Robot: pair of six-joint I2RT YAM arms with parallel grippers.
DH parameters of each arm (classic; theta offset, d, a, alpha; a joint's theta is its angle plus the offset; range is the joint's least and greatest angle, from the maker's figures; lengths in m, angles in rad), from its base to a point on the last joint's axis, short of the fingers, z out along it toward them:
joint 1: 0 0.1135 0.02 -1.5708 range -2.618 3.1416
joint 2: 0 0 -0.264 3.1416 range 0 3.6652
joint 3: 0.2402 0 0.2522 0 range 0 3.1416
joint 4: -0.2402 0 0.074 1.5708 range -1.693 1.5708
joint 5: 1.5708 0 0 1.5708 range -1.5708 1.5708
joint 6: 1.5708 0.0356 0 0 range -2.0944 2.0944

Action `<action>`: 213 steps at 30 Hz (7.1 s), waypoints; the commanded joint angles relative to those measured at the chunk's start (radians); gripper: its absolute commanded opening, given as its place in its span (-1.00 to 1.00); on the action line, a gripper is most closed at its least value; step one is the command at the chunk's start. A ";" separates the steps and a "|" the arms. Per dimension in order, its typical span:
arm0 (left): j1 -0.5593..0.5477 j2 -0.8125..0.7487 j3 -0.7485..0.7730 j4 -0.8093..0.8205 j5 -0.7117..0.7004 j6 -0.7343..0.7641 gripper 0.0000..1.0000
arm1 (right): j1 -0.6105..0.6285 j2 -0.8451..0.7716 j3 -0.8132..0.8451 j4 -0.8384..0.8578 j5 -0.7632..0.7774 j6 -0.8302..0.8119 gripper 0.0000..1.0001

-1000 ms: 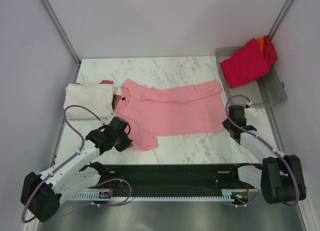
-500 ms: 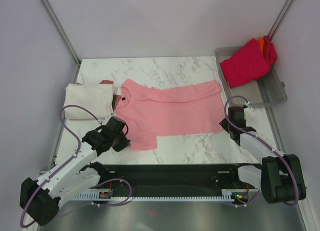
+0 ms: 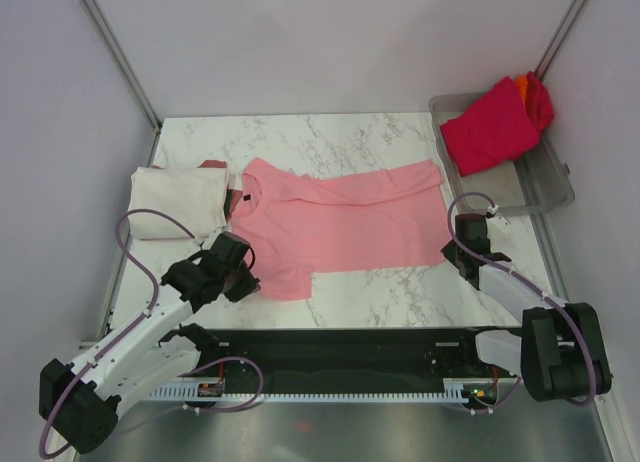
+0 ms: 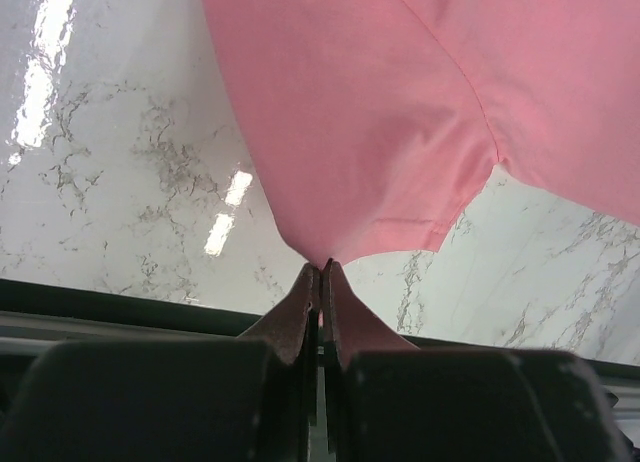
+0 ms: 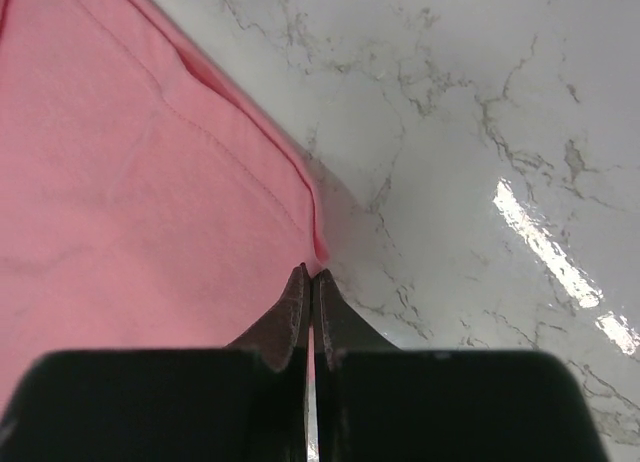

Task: Fold and stack the t-shirts
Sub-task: Flatten the tshirt out, then fold the tshirt

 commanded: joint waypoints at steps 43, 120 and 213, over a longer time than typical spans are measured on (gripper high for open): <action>0.421 0.185 1.623 -0.126 0.218 0.376 -0.96 | 0.000 -0.467 1.090 -0.563 -0.292 -0.236 -1.00; 0.473 -0.087 0.305 0.183 0.326 0.435 -0.96 | -0.130 -0.163 0.218 -0.242 -0.500 -0.176 -1.00; 0.491 0.938 0.948 0.298 0.151 0.376 -0.96 | -0.072 0.509 0.680 -0.170 -0.173 -0.095 -0.96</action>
